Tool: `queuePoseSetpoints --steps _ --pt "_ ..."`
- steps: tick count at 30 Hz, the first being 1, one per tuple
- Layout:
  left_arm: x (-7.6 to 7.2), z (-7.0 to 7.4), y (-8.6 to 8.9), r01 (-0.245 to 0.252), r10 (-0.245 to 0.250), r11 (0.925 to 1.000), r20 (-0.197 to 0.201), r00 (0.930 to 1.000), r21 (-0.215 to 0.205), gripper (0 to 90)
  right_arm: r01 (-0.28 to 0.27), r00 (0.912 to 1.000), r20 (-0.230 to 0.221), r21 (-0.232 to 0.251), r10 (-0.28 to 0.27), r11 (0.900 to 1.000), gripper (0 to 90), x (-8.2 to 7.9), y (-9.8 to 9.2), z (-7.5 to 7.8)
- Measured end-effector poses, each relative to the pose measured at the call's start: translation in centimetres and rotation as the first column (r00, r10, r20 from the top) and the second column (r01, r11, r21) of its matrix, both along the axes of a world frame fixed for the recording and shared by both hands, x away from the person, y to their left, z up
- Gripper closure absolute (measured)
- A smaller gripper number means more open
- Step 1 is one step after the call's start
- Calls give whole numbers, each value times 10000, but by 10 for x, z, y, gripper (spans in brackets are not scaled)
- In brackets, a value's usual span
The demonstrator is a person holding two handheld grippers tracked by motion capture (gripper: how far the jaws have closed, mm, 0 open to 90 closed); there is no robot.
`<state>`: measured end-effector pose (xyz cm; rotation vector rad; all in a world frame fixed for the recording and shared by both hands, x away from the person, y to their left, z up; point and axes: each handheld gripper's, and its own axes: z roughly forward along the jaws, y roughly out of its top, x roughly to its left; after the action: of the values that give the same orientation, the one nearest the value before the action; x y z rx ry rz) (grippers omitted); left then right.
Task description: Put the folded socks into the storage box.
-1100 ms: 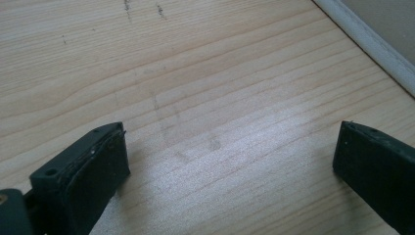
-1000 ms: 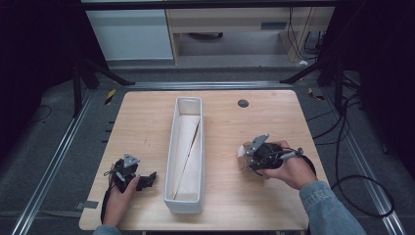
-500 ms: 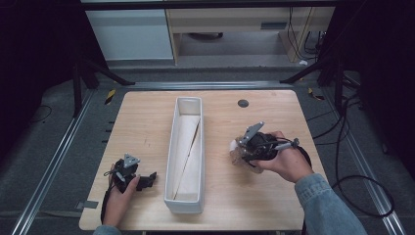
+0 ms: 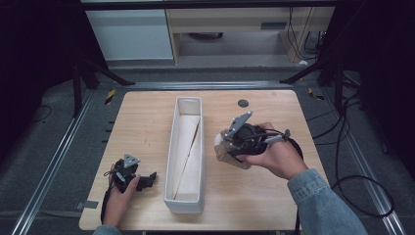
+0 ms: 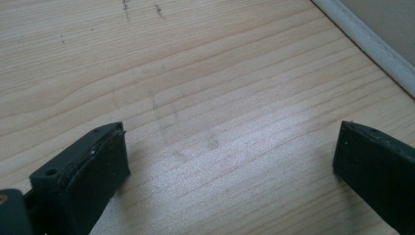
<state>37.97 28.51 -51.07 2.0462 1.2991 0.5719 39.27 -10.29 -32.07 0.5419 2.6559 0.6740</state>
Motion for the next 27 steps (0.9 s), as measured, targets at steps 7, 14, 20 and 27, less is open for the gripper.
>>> queuePoseSetpoints --steps 7,14,20,27 --pt "0 0 0 -3 3 10000 0 10000 -3 0 -136 9999 98 -45 136 9999 489 -4 13 16" --pt "0 0 0 -6 6 10000 1 10000 -6 0 -150 9997 200 -17 151 9999 490 -6 23 31" --pt "0 0 0 -2 2 10000 -13 10000 1 0 -363 9991 198 40 362 9993 490 -10 35 42" --pt "0 0 0 -1 1 10000 -12 10000 2 0 -738 9969 264 25 737 9973 490 -15 52 52"
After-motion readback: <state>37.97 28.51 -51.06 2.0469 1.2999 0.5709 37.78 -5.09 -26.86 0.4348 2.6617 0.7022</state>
